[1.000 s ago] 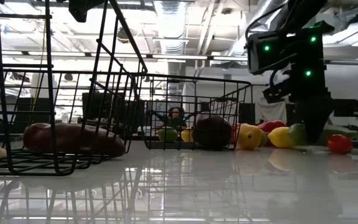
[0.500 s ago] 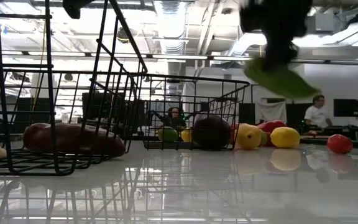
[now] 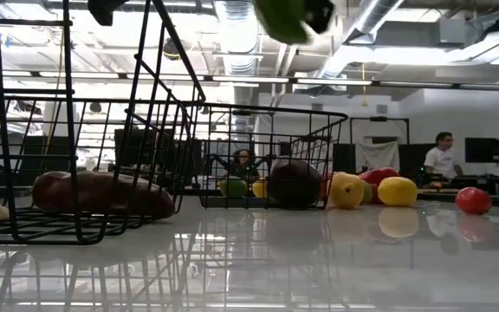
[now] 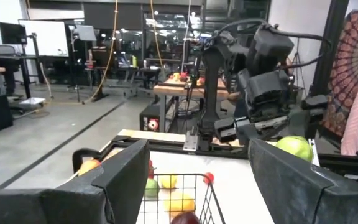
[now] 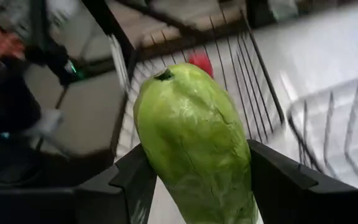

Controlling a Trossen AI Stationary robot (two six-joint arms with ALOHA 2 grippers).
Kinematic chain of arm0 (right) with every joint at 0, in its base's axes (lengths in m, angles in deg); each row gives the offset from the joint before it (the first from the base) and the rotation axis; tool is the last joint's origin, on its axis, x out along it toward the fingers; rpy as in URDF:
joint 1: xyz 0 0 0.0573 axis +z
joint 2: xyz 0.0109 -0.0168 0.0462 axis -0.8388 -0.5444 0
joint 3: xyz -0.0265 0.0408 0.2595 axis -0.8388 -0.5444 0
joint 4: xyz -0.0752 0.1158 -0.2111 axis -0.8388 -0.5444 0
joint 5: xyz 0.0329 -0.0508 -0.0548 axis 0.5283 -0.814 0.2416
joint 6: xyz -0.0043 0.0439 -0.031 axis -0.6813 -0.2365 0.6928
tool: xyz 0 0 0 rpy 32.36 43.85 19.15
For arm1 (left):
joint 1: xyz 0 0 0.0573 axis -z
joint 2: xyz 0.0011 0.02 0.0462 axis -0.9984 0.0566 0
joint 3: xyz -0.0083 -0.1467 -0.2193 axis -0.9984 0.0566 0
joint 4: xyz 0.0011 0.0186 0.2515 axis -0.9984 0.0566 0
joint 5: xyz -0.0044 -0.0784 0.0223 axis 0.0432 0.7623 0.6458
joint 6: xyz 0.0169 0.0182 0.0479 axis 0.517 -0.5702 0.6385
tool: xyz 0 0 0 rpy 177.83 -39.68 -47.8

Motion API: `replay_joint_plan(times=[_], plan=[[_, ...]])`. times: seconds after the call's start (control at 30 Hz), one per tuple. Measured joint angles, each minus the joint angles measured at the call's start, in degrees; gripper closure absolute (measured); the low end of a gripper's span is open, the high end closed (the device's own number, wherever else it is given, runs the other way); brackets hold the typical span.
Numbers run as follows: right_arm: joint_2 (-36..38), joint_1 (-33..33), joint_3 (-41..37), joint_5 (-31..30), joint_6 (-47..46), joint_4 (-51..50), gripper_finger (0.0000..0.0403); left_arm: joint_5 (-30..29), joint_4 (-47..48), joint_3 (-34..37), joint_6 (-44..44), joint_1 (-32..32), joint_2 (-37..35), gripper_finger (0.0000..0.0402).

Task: Sort produce into baskets
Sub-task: Put the green cucumber into the bottom black wire basket

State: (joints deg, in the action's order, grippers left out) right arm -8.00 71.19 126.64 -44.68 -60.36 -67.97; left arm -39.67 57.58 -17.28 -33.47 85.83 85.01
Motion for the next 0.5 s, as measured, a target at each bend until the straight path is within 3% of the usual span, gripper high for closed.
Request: replay_joint_plan(times=[0.2, 0.33, 0.5], plan=[[-8.21, -1.69, 1.07, 0.13, 1.31, 16.55, 0.0157, 0.00, 0.23, 0.00, 0.03, 0.00, 0.02, 0.0140], [-15.23, -1.99, 5.16, 1.25, 5.50, 18.65, 0.0153, 0.00, 0.44, 0.00, 0.05, 0.00, -0.02, 0.0140], [-21.27, -1.94, 13.19, 7.34, 10.39, 15.53, 0.0121, 0.00, 0.80, 0.00, 0.05, 0.00, -0.11, 0.0140]])
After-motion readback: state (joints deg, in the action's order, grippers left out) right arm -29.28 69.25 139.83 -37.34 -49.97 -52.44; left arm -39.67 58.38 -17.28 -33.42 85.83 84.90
